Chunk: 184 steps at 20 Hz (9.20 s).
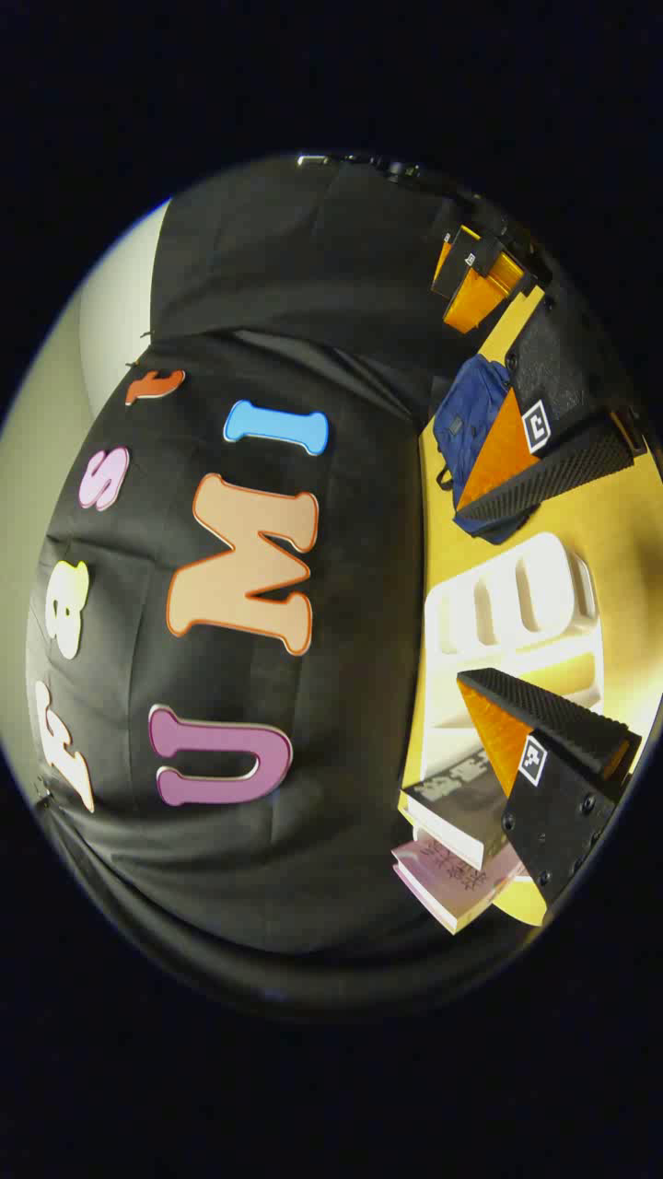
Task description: Open the schoolbag, grab two books from the bookshelf and put them into the schoolbag.
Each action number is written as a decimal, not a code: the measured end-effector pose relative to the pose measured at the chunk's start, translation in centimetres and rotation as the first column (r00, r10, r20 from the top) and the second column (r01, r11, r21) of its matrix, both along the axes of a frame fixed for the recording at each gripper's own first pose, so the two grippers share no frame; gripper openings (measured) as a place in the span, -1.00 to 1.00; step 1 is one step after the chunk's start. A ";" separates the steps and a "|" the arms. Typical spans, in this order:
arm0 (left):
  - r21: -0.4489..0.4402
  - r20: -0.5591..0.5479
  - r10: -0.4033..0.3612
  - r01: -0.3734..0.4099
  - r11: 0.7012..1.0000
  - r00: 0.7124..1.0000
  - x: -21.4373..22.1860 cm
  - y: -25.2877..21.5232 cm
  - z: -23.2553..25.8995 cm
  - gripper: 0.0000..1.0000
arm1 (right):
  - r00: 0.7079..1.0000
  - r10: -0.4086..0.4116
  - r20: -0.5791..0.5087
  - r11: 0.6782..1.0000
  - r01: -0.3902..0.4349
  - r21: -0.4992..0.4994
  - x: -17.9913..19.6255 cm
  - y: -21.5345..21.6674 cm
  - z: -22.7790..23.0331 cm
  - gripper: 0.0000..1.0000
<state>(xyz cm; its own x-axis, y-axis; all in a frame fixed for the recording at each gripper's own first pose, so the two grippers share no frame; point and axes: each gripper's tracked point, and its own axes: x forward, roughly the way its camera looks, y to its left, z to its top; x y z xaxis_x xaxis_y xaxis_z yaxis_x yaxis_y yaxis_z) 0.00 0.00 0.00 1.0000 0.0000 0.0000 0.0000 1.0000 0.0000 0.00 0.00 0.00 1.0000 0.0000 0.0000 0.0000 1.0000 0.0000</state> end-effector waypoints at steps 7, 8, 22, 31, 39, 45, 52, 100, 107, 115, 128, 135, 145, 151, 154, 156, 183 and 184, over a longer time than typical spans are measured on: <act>0.001 -0.016 0.071 -0.071 0.998 0.997 -2.1 3.2 -0.4 0.90 | 0.996 0.087 -0.017 0.993 -0.088 -0.078 -0.3 4.5 0.0 0.89; -0.004 -0.019 0.083 -0.083 0.997 0.996 -2.1 3.4 -0.4 0.89 | 0.995 0.097 -0.018 0.992 -0.098 -0.079 -0.2 4.7 0.2 1.00; -0.049 -0.036 0.172 -0.174 0.984 0.984 -0.8 3.4 -1.0 0.82 | 0.991 0.116 -0.058 0.984 -0.123 -0.128 2.2 1.4 -0.6 0.90; -0.047 -0.064 0.223 -0.226 0.973 0.973 -0.9 3.6 -2.2 0.89 | 0.992 0.047 -0.117 0.966 -0.075 -0.249 4.2 -2.6 -4.7 0.99; -0.040 -0.077 0.313 -0.317 0.948 0.947 -2.8 5.0 -3.0 0.89 | 0.986 -0.062 -0.154 0.833 -0.034 -0.552 5.3 -6.9 -12.3 0.96; -0.035 -0.104 0.358 -0.363 0.931 0.928 -3.7 5.1 -3.8 0.89 | 0.987 -0.052 -0.152 0.640 -0.084 -0.764 6.6 -7.4 -16.4 0.97; -0.026 -0.118 0.394 -0.399 0.916 0.912 -4.2 5.4 -4.4 0.89 | 0.982 -0.010 -0.189 0.441 -0.165 -0.882 7.8 -7.2 -20.1 0.95; -0.079 -0.309 0.472 -0.517 0.852 0.826 -1.2 15.8 -3.1 0.87 | 0.980 -0.084 -0.182 0.593 -0.098 -0.800 15.8 -7.8 -16.3 -0.90; -0.033 -0.515 0.383 -0.464 0.885 0.767 1.1 17.2 -5.0 0.84 | 0.979 -0.076 -0.189 0.597 -0.107 -0.795 15.8 -7.9 -16.5 -0.90; -0.035 -0.731 0.205 -0.336 0.941 0.651 3.8 15.5 -6.5 0.69 | 0.978 -0.072 -0.198 0.615 -0.113 -0.781 15.8 -7.8 -16.7 -0.90; 0.103 -0.910 0.204 -0.278 0.955 0.362 5.9 17.7 -9.5 0.33 | 0.975 -0.057 -0.216 0.625 -0.134 -0.769 15.8 -8.0 -17.1 -0.90; 0.140 -0.915 0.231 -0.278 0.950 0.329 5.8 18.5 -9.5 0.07 | 0.974 -0.052 -0.221 0.620 -0.142 -0.772 15.9 -8.0 -17.1 -0.94; 0.044 -0.950 0.162 -0.401 0.915 0.266 4.4 17.7 -9.8 -0.23 | 0.972 -0.050 -0.228 0.614 -0.150 -0.775 16.3 -7.8 -17.5 -0.90; -0.013 -0.973 0.097 -0.468 0.884 0.211 2.1 15.7 -9.4 -0.26 | 0.972 -0.049 -0.228 0.613 -0.151 -0.775 16.3 -7.8 -17.6 -0.90; -0.027 -0.971 0.088 -0.468 0.883 0.222 1.4 15.4 -8.7 -0.27 | 0.973 -0.048 -0.227 0.619 -0.149 -0.771 16.3 -7.9 -17.7 -0.90; -0.018 -0.970 0.097 -0.466 0.885 0.223 0.7 15.3 -8.2 -0.27 | 0.973 -0.047 -0.226 0.621 -0.149 -0.770 16.3 -7.8 -17.7 -0.92; -0.336 -0.824 -0.071 -0.383 0.860 0.563 -4.9 1.8 3.5 -0.26 | 0.977 -0.029 -0.212 0.713 -0.128 -0.689 16.6 -9.8 -15.6 -0.90; -0.363 -0.814 -0.101 -0.367 0.856 0.572 -4.3 0.8 3.4 -0.26 | 0.977 -0.031 -0.212 0.724 -0.124 -0.679 16.6 -10.1 -15.4 -0.87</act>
<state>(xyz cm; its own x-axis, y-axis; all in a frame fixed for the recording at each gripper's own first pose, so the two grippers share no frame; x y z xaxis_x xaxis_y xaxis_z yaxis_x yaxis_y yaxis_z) -4.29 0.80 3.42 0.5717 -0.1006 -0.8143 -0.3670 0.8563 -0.3635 16.64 -10.05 -15.44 0.9768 -0.0312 -0.2120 -0.1241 0.7240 -0.6785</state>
